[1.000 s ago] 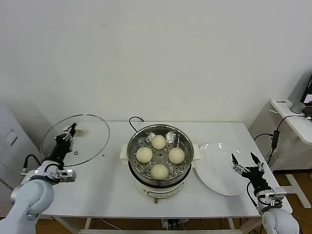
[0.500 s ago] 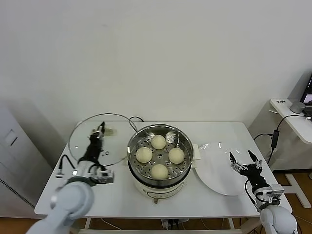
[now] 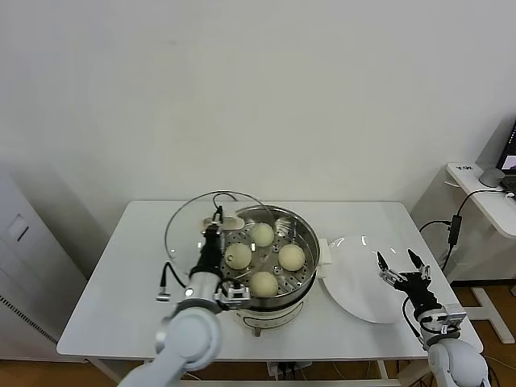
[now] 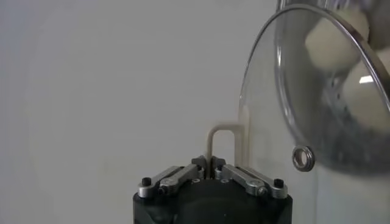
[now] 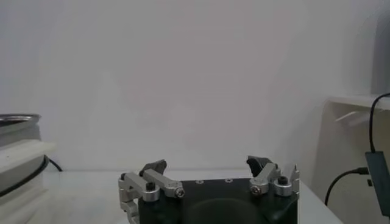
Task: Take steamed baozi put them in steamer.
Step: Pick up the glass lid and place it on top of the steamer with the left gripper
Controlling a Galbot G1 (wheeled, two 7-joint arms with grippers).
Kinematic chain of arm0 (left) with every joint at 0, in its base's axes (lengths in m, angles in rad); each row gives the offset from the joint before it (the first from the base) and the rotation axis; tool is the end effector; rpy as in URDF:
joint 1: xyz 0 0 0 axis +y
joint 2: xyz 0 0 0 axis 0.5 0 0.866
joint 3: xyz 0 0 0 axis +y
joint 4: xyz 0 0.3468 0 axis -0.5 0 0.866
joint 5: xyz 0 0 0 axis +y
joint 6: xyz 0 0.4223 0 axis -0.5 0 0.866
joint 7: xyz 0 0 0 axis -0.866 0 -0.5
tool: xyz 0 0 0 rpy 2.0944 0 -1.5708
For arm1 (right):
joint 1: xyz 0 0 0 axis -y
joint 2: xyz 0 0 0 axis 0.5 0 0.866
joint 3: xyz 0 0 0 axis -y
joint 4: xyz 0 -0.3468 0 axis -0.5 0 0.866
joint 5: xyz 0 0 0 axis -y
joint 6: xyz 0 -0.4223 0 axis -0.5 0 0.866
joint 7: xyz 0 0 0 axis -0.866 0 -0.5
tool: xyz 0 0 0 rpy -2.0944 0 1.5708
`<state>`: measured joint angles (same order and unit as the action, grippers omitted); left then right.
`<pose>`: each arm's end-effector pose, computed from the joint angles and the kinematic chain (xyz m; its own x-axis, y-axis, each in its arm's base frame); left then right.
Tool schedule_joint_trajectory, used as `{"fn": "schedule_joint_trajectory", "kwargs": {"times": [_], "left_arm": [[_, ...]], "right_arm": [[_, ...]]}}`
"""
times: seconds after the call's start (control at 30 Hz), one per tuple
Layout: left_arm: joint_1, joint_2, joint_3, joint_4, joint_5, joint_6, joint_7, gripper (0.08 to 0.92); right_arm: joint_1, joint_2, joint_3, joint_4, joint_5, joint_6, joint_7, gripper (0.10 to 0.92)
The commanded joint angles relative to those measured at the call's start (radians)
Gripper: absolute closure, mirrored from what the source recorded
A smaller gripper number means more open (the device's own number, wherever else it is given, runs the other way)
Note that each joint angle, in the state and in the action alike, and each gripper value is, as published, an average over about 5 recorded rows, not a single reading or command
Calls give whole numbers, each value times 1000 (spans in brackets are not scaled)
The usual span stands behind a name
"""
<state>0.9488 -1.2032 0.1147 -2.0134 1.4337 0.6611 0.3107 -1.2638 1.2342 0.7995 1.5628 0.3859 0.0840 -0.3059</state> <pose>0.3282 -0.1525 -0.2053 -0.9971 0.0574 -0.0504 -0.0505 -0.0010 0.9987 0.3339 -0.2242 -0.3730 -0.9984 -0.0407 0.0392 -0.0401 0.9990 0.0174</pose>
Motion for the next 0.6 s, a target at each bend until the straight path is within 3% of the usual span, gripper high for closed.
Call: {"fn": "schedule_joint_trajectory", "kwargs": {"times": [0.03, 0.6], "left_arm": [[-47, -137, 141, 84, 103, 44, 14, 888], [-63, -198, 184, 198, 109, 20, -17, 888]], "right_arm": [[0, 4, -3, -6, -3, 1, -1, 203], [-1, 9, -3, -8, -5, 4, -10, 203]]}}
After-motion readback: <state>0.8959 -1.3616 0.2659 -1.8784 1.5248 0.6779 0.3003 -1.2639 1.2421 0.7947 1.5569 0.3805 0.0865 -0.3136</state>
